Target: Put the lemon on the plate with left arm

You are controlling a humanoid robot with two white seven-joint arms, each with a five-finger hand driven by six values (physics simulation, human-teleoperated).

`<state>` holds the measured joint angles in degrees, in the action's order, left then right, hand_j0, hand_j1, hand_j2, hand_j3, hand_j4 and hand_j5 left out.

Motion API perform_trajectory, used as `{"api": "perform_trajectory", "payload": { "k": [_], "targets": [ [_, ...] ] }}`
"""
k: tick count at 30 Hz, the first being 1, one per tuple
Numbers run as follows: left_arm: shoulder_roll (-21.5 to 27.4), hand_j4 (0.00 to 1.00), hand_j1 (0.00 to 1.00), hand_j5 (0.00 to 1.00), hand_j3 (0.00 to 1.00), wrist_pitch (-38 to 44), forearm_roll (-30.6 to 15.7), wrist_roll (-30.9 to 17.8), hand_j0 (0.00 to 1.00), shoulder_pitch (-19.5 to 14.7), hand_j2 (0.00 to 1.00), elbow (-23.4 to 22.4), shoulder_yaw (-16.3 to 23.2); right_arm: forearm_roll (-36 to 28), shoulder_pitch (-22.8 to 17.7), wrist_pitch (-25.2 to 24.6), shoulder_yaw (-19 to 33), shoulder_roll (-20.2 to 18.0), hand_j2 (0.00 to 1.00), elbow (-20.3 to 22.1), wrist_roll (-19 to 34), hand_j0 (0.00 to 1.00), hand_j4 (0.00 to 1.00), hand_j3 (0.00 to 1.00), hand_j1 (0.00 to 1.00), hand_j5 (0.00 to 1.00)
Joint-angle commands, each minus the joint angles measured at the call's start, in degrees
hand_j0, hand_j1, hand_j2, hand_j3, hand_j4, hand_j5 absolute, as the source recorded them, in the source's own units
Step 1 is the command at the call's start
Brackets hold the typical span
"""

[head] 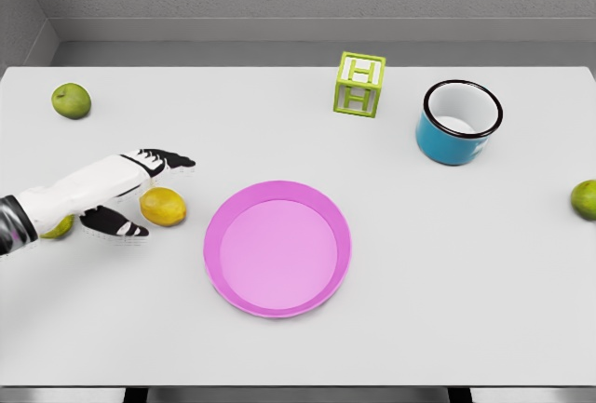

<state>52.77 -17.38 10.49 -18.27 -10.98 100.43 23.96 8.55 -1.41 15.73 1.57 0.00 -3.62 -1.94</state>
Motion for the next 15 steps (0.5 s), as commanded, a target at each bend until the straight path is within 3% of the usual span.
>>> {"api": "perform_trajectory", "payload": {
  "k": [1,12,15],
  "targets": [
    [-0.3,1.0,1.0,1.0,1.0,0.2,-0.2,0.1,1.0,-0.3,1.0,-1.4,2.1,0.0,0.0,0.0,0.0,0.0,1.0,0.0,0.0,1.0,1.0,1.0,1.0,1.0],
    [0.0,0.98,0.98,0.98,0.98,2.7,-3.5,0.0,0.98,-1.8,0.98,-2.3,5.0,0.0,0.0,0.0,0.0,0.0,1.0,0.0,0.0,1.0,1.0,1.0,1.0,1.0],
    [0.1,0.97,0.97,0.97,0.97,2.7,-3.8,-0.4,0.97,-4.7,0.97,-3.8,8.2,0.0,0.0,0.0,0.0,0.0,1.0,0.0,0.0,1.0,1.0,1.0,1.0,1.0]
  ]
}}
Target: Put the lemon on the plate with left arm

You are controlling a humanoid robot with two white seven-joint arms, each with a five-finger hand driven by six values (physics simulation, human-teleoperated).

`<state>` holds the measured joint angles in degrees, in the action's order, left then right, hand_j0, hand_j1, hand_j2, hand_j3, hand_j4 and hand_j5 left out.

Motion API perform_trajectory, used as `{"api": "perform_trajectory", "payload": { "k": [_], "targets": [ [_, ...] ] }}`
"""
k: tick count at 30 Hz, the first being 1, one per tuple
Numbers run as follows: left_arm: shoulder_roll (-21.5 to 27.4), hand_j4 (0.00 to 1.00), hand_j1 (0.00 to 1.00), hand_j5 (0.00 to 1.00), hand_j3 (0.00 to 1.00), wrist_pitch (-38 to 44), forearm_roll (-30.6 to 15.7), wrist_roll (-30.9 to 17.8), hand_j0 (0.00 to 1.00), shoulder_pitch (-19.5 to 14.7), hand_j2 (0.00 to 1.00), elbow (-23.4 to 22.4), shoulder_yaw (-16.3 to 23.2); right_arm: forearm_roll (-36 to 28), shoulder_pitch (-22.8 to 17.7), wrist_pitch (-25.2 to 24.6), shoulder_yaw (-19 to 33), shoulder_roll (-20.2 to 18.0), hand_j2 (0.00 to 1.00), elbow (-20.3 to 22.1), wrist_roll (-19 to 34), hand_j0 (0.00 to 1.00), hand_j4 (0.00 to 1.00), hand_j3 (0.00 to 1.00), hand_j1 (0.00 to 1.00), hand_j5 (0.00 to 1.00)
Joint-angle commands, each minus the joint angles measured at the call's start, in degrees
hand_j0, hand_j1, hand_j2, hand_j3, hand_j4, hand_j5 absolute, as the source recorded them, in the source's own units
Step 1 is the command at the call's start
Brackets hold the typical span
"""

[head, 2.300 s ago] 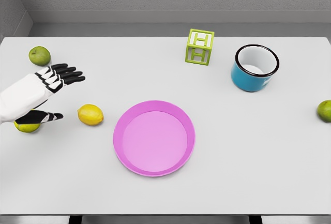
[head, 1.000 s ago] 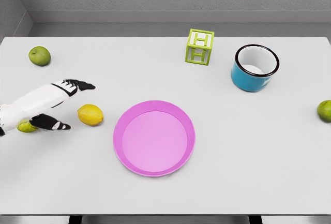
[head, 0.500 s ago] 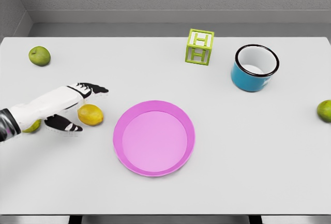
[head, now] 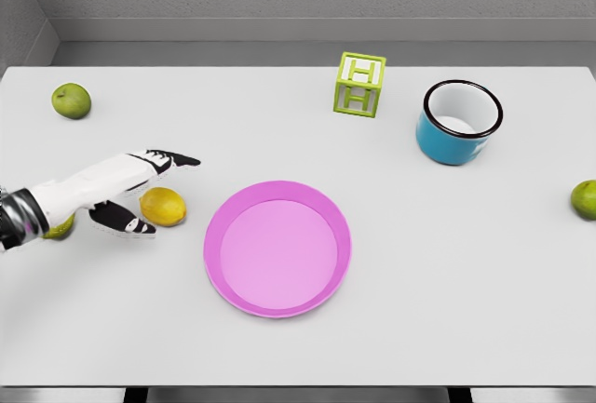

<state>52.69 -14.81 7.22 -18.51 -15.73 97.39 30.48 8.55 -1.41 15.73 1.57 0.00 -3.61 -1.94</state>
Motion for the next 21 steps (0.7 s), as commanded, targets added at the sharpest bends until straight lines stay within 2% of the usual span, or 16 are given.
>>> {"api": "perform_trajectory", "payload": {
  "k": [1,6,21],
  "targets": [
    [0.1,0.97,0.97,0.97,0.97,0.1,-1.0,-0.1,0.97,0.0,0.97,-0.8,1.8,0.0,0.0,0.0,0.0,0.0,1.0,0.0,0.0,1.0,1.0,1.0,1.0,1.0],
    [0.7,0.97,0.97,0.97,0.97,0.0,-2.5,-0.1,0.97,-0.3,0.97,-0.8,2.9,0.0,0.0,0.0,0.0,0.0,1.0,0.0,0.0,1.0,1.0,1.0,1.0,1.0],
    [0.6,0.93,0.93,0.93,0.93,0.2,-2.6,-1.0,0.93,-1.5,0.93,-3.0,3.6,0.0,0.0,0.0,0.0,0.0,1.0,0.0,0.0,1.0,1.0,1.0,1.0,1.0]
  ]
}}
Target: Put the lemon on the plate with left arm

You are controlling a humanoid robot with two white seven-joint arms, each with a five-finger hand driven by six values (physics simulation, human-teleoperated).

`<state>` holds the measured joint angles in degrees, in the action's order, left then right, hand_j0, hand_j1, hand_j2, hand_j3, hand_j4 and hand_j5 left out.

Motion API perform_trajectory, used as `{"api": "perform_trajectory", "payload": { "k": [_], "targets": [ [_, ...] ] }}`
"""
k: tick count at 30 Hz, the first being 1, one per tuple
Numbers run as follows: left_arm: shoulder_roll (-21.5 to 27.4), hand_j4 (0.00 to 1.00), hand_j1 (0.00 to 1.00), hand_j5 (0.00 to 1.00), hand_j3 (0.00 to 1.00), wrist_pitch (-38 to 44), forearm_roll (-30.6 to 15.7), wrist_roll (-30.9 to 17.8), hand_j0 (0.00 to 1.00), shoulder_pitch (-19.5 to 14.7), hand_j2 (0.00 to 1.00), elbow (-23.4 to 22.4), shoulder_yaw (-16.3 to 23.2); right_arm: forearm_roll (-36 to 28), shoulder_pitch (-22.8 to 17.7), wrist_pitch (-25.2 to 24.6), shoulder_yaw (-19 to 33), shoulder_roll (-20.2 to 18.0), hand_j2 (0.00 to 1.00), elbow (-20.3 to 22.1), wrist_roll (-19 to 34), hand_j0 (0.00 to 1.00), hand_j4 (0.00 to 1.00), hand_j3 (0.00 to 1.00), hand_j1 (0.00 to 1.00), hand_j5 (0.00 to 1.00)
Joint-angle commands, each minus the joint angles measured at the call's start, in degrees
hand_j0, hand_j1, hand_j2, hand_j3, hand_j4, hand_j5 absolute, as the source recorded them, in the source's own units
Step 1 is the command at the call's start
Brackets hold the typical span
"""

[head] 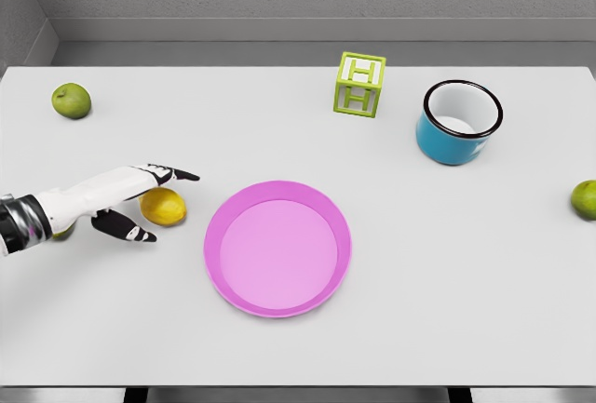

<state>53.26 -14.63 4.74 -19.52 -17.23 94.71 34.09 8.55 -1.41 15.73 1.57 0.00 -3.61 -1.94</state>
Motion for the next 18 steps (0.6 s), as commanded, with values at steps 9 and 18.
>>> {"api": "perform_trajectory", "payload": {
  "k": [9,18],
  "targets": [
    [-0.4,0.91,0.91,0.91,0.91,0.0,-0.2,0.0,0.91,-0.4,0.91,-2.0,0.1,0.0,0.0,0.0,0.0,0.0,1.0,0.0,0.0,1.0,1.0,1.0,1.0,1.0],
    [-0.6,0.85,0.85,0.85,0.85,0.0,-0.3,0.0,0.85,-0.6,0.85,-2.2,0.3,0.0,0.0,0.0,0.0,0.0,1.0,0.0,0.0,1.0,1.0,1.0,1.0,1.0]
  ]
}}
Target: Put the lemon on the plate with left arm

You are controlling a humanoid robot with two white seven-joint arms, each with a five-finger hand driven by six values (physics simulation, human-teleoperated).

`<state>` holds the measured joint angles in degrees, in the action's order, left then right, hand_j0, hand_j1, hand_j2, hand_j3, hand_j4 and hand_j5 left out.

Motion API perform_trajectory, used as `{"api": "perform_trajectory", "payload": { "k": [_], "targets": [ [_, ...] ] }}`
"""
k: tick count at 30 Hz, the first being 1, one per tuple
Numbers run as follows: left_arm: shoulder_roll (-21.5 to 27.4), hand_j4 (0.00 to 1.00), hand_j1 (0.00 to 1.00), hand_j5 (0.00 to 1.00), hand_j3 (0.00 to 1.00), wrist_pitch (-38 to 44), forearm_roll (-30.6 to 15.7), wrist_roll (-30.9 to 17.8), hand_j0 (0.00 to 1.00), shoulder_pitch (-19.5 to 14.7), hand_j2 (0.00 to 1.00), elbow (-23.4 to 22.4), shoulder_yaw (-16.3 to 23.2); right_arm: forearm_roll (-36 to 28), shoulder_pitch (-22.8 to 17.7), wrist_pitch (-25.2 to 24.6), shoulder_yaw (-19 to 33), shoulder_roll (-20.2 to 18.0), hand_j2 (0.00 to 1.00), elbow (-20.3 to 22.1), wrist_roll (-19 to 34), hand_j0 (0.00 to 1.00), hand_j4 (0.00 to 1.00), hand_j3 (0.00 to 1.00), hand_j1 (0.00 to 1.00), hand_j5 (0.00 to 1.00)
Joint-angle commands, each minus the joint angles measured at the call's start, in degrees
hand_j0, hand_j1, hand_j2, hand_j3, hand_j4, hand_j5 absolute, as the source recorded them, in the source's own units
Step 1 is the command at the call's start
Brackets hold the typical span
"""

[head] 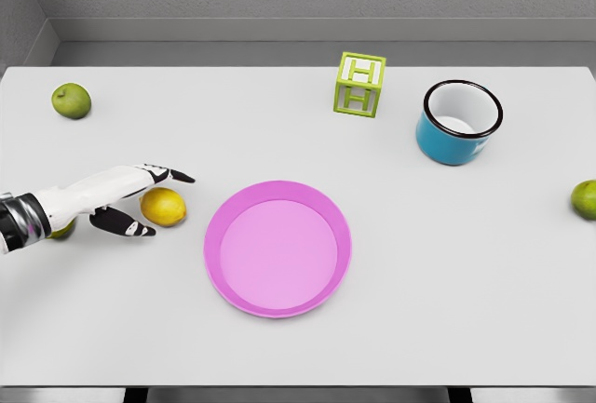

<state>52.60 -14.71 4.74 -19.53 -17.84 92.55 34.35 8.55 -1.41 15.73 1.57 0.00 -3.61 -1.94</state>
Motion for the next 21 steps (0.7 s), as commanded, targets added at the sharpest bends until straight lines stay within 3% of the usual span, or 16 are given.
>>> {"api": "perform_trajectory", "payload": {
  "k": [1,16,21],
  "targets": [
    [0.0,0.85,0.85,0.85,0.85,0.0,-0.3,0.0,0.85,0.0,0.85,0.0,0.0,0.0,0.0,0.0,0.0,0.0,1.0,0.0,0.0,1.0,1.0,1.0,1.0,1.0],
    [0.0,0.82,0.82,0.82,0.82,0.0,-0.3,0.0,0.82,0.0,0.82,-0.3,1.1,0.0,0.0,0.0,0.0,0.0,1.0,0.0,0.0,1.0,1.0,1.0,1.0,1.0],
    [0.0,0.74,0.74,0.74,0.74,-0.1,-0.3,0.0,0.74,0.0,0.74,-0.4,1.0,0.0,0.0,0.0,0.0,0.0,1.0,0.0,0.0,1.0,1.0,1.0,1.0,1.0]
  ]
}}
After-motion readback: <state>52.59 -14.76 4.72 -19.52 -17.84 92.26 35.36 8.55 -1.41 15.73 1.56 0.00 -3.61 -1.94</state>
